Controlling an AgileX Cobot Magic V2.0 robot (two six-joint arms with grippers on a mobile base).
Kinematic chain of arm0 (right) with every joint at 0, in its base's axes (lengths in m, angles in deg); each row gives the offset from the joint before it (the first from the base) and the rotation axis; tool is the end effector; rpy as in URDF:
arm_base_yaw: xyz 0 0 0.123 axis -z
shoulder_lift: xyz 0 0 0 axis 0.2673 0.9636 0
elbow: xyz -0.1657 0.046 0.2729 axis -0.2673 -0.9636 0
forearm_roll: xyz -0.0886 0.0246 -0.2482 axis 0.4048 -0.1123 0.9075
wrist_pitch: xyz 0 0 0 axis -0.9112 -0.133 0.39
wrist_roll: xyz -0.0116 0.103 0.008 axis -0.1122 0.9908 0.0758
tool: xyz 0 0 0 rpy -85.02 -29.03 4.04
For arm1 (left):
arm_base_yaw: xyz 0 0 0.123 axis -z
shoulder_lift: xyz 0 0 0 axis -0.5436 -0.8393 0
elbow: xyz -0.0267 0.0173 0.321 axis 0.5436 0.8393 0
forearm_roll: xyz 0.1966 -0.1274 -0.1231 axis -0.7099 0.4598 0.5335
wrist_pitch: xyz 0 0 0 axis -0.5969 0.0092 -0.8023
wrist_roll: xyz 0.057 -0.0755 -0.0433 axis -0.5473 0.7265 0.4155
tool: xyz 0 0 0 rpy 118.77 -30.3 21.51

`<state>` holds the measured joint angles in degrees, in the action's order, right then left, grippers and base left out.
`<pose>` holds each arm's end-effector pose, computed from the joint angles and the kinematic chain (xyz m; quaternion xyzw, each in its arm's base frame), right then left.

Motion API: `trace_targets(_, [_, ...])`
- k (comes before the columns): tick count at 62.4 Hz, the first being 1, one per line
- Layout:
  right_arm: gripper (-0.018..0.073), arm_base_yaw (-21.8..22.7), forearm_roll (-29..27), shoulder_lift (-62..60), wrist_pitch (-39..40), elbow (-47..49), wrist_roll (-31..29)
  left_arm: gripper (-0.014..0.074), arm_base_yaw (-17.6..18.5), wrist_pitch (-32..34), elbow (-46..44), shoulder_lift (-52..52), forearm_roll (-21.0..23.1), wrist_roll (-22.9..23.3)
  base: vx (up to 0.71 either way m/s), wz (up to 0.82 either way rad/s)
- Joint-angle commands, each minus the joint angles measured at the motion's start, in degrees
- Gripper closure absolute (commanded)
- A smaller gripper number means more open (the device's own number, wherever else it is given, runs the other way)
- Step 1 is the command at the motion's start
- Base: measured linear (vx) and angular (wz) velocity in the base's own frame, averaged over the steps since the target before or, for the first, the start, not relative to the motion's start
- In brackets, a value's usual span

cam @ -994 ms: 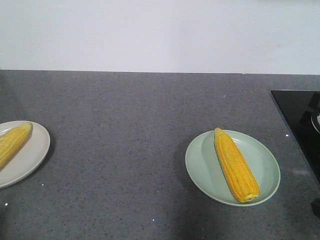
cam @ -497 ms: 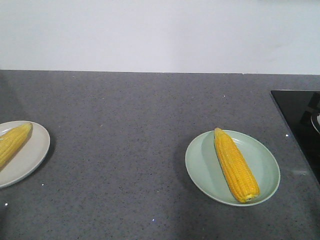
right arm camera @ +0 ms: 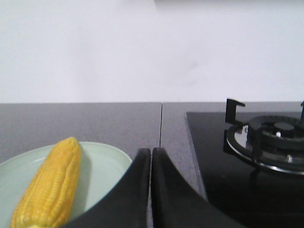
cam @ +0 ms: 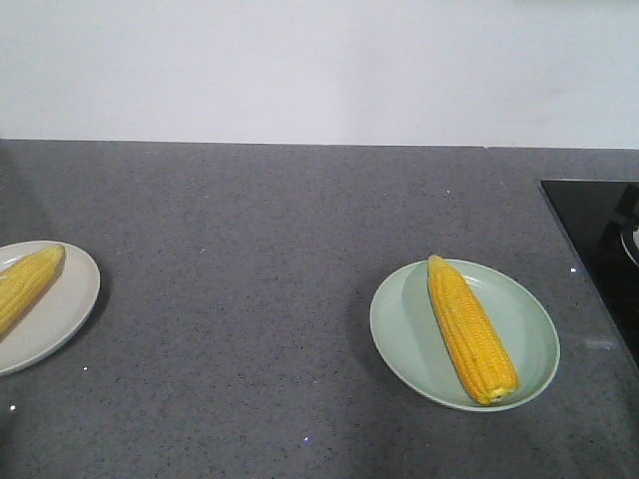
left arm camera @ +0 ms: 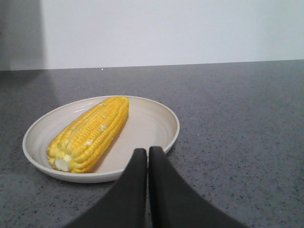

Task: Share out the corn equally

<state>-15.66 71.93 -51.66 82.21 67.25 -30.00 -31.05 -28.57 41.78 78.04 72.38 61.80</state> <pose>0.0449 -0.0001 0.1992 0.0253 0.6984 0.0255 0.7148 0.0446 -0.0018 0.1879 0.0076 0.7392 -0.0168 0.6733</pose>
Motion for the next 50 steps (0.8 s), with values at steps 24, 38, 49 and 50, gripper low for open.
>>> trace_targets(24, [0.0561, 0.22, 0.73, -0.33, 6.01, -0.45, -0.56, 0.0603, -0.04, 4.06, 0.17, 0.97, 0.05, 0.53, 0.00, 0.00])
trace_targets(38, [0.0561, 0.22, 0.73, -0.33, 6.01, -0.45, -0.56, 0.0603, -0.04, 4.06, 0.17, 0.97, 0.05, 0.53, 0.00, 0.00])
trace_targets(49, [0.0561, 0.22, 0.73, -0.33, 5.61, -0.45, -0.56, 0.0603, -0.04, 4.06, 0.17, 0.97, 0.05, 0.53, 0.00, 0.00])
trace_targets(50, [0.0561, 0.22, 0.73, -0.33, 5.61, -0.45, -0.56, 0.0603, -0.04, 4.06, 0.17, 0.97, 0.05, 0.53, 0.00, 0.00])
